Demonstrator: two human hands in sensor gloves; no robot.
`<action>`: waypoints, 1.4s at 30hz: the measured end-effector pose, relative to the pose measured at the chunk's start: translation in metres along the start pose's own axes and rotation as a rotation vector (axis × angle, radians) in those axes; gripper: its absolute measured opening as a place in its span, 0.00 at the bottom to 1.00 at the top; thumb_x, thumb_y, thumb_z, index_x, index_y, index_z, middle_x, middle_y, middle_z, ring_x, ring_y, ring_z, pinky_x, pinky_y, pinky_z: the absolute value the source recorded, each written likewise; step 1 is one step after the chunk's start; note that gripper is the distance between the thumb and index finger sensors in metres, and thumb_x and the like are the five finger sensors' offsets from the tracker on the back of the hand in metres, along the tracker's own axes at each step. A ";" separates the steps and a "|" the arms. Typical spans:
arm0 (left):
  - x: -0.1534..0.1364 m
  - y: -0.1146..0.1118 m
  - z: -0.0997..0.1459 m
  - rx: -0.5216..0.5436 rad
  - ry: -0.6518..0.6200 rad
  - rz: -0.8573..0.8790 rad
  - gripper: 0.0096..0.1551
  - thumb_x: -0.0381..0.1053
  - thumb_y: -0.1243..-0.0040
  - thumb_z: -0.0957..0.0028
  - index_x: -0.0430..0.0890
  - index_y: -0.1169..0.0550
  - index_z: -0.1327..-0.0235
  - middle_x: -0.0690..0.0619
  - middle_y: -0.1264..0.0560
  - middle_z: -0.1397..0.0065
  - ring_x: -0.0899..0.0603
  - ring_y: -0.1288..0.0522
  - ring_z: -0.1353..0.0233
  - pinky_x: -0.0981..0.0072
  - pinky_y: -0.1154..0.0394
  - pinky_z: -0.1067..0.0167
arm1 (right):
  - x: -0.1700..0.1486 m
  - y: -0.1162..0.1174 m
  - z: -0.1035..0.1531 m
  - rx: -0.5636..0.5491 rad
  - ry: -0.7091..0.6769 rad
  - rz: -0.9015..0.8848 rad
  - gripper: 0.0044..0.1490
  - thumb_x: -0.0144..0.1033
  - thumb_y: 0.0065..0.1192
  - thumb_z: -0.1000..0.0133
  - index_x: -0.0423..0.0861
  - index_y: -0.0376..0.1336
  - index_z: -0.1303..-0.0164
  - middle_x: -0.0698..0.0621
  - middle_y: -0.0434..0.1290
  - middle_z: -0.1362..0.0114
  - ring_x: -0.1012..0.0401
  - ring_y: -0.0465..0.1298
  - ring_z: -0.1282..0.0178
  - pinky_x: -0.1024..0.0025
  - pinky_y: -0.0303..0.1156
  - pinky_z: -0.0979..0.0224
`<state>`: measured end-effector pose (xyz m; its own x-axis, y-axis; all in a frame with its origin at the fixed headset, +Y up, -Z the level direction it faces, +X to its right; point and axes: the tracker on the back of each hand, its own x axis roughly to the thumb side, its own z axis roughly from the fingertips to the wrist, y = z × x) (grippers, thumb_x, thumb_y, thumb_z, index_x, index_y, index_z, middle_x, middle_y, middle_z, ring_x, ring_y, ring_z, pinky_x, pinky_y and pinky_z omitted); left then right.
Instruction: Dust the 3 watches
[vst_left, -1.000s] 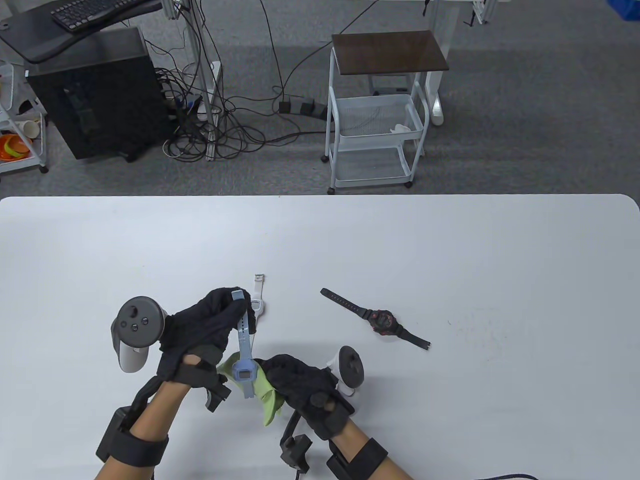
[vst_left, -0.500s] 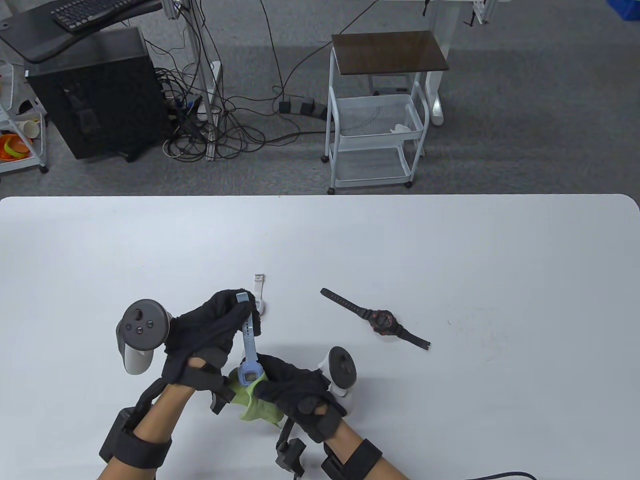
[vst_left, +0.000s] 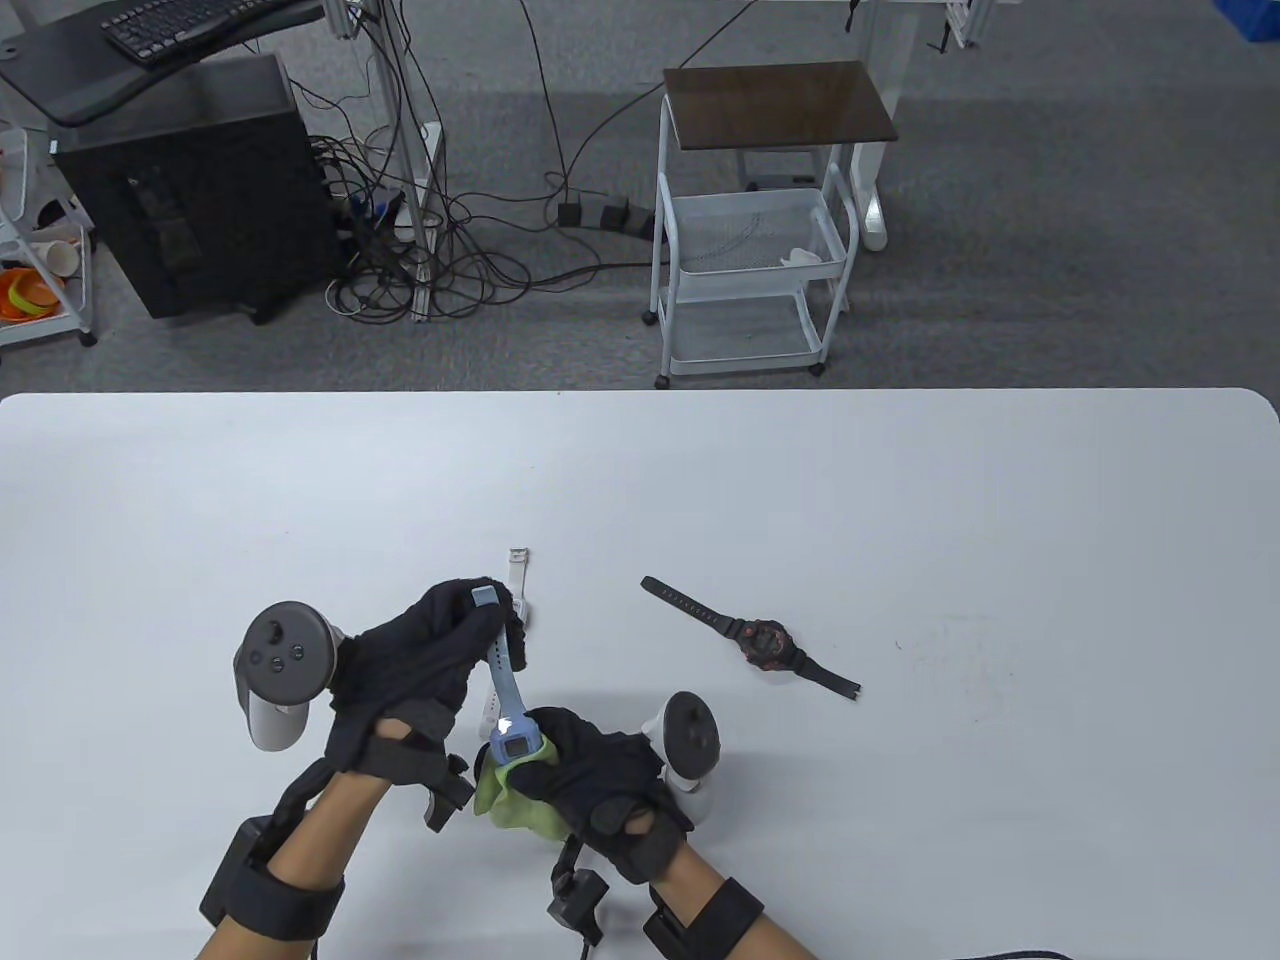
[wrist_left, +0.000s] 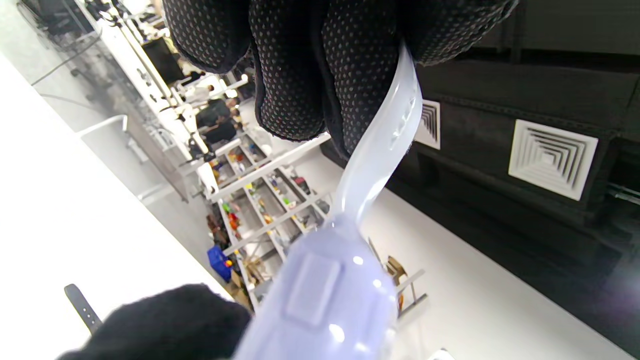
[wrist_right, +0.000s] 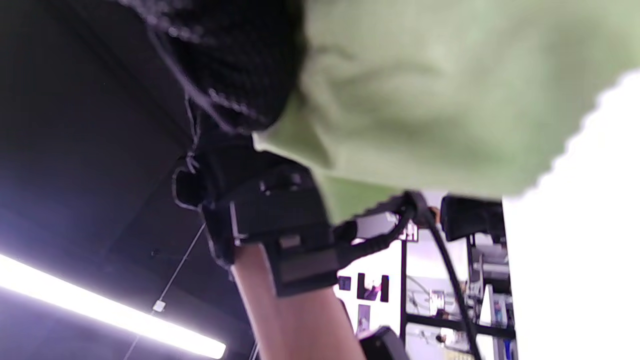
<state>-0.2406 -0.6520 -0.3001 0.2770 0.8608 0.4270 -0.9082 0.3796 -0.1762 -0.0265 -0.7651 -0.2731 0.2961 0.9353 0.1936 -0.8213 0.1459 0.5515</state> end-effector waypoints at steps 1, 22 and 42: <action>-0.001 0.002 0.000 0.013 -0.002 0.019 0.25 0.62 0.46 0.35 0.46 0.26 0.36 0.63 0.16 0.48 0.51 0.17 0.35 0.52 0.27 0.32 | 0.001 0.000 0.001 0.003 0.000 0.044 0.36 0.44 0.74 0.59 0.42 0.67 0.43 0.44 0.83 0.50 0.52 0.86 0.57 0.28 0.55 0.34; 0.000 0.007 0.000 0.013 -0.007 0.042 0.25 0.62 0.47 0.34 0.47 0.27 0.35 0.63 0.16 0.46 0.51 0.18 0.33 0.51 0.28 0.31 | 0.004 -0.010 0.002 -0.106 -0.036 0.258 0.31 0.42 0.74 0.58 0.42 0.75 0.47 0.42 0.87 0.55 0.51 0.86 0.63 0.31 0.60 0.37; 0.001 0.015 0.000 0.042 -0.017 0.085 0.25 0.62 0.47 0.34 0.47 0.27 0.35 0.63 0.16 0.46 0.51 0.18 0.33 0.51 0.28 0.30 | 0.003 -0.017 0.006 -0.139 0.048 0.326 0.27 0.48 0.76 0.58 0.43 0.77 0.56 0.45 0.86 0.66 0.53 0.84 0.71 0.33 0.62 0.40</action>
<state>-0.2546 -0.6458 -0.3021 0.1933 0.8832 0.4274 -0.9405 0.2909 -0.1756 -0.0085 -0.7672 -0.2769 -0.0129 0.9534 0.3014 -0.9282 -0.1235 0.3510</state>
